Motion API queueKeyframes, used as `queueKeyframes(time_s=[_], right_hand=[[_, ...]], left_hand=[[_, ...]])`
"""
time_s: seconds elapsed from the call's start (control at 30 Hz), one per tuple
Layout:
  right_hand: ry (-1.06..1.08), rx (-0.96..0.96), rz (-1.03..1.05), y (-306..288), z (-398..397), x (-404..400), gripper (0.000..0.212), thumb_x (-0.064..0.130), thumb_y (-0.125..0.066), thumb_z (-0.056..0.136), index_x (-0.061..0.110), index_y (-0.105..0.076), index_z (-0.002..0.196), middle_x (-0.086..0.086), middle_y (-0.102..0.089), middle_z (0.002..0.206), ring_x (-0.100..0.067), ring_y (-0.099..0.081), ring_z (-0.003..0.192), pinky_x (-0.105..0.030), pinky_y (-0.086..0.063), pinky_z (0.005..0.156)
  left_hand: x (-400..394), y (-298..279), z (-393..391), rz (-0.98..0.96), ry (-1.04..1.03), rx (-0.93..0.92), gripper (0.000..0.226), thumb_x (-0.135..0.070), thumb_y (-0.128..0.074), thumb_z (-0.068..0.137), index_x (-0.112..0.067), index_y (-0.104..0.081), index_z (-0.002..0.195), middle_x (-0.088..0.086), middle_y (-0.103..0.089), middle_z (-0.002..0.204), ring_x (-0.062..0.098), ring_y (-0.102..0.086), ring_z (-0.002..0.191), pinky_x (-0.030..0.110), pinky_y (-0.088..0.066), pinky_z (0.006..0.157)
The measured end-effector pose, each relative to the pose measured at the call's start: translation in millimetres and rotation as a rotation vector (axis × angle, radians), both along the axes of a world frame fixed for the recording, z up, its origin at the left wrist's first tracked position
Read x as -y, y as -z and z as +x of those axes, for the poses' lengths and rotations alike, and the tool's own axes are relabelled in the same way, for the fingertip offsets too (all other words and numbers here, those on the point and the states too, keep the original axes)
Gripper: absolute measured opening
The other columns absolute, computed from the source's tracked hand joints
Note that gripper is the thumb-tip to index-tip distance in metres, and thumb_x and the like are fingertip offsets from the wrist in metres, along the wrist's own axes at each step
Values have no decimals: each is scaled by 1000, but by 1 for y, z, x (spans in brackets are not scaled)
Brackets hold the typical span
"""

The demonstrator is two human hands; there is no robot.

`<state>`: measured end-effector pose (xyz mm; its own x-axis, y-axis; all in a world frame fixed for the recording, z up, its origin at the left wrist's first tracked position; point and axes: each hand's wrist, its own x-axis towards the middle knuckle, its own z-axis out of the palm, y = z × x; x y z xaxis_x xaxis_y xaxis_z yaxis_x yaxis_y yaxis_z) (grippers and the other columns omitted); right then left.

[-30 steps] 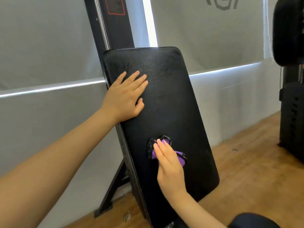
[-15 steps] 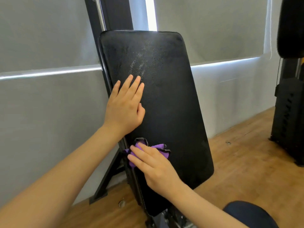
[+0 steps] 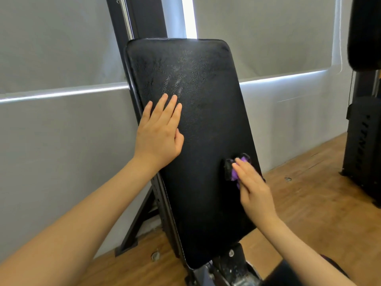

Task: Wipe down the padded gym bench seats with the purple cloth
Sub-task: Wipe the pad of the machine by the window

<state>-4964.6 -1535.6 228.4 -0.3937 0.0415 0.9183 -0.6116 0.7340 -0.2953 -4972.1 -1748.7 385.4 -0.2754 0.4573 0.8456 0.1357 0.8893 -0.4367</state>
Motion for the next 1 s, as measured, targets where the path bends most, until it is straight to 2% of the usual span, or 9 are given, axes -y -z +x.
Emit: queueKeyframes(time_s=[0.1,0.17,0.27,0.4,0.53,0.63,0.77,0.9,1.0], right_hand=[[-237,-133,322,-20,23,54,44,0,-42,82,2,-56,124,-11,-53,133,-21,-40,130,-29,-28,112],[-300,-160,519,-22,25,80,44,-1,-43,82,2,-57,123,-14,-54,132,-26,-39,130,-35,-31,111],[-320,-164,546,-5,19,77,44,-2,-43,85,5,-51,127,-14,-53,133,-25,-38,132,-35,-31,111],[-282,-155,578,27,25,65,39,3,-24,97,10,-40,132,-10,-51,136,-23,-36,133,-39,-39,106],[-244,-159,651,26,28,63,54,2,-40,84,11,-34,138,-6,-44,142,-23,-31,137,-38,-33,109],[-278,-177,693,27,23,53,52,-1,-39,86,10,-36,137,-6,-43,141,-24,-34,135,-39,-34,109],[-204,-144,603,34,-1,1,44,-3,-35,91,9,-44,132,-10,-45,137,-23,-39,132,-37,-34,110],[36,57,250,41,-14,-47,65,-19,-62,70,5,-50,129,-7,-47,135,-20,-40,130,-47,-37,102],[66,107,112,32,-13,-51,63,-24,-63,68,2,-55,125,-14,-53,131,-29,-44,125,-54,-37,99]], left_hand=[[1,0,0,-11,-5,3,56,-20,-39,80,0,-55,130,16,-51,139,34,-44,131,46,-19,111],[1,0,0,-16,-6,18,56,-21,-38,81,0,-54,131,16,-50,140,34,-43,132,46,-19,111],[2,0,1,-20,-9,40,56,-22,-37,83,0,-53,133,17,-49,141,34,-41,134,47,-20,111],[0,0,2,-13,-8,47,56,-21,-38,83,-1,-53,132,16,-50,141,34,-41,133,47,-20,112],[-1,0,3,-1,-13,64,56,-21,-36,83,0,-53,132,17,-49,141,34,-41,134,48,-23,111],[-3,9,6,24,-17,66,57,-23,-35,83,1,-52,133,19,-48,141,36,-40,134,48,-22,110],[-6,45,13,27,3,71,60,-23,-41,80,2,-50,134,19,-45,143,34,-35,136,46,-17,112],[-9,56,16,73,-1,68,58,-23,-41,82,0,-49,135,18,-46,143,33,-34,136,45,-15,113],[-9,56,16,79,-1,67,58,-23,-41,82,0,-49,135,18,-46,143,33,-34,136,44,-14,114]])
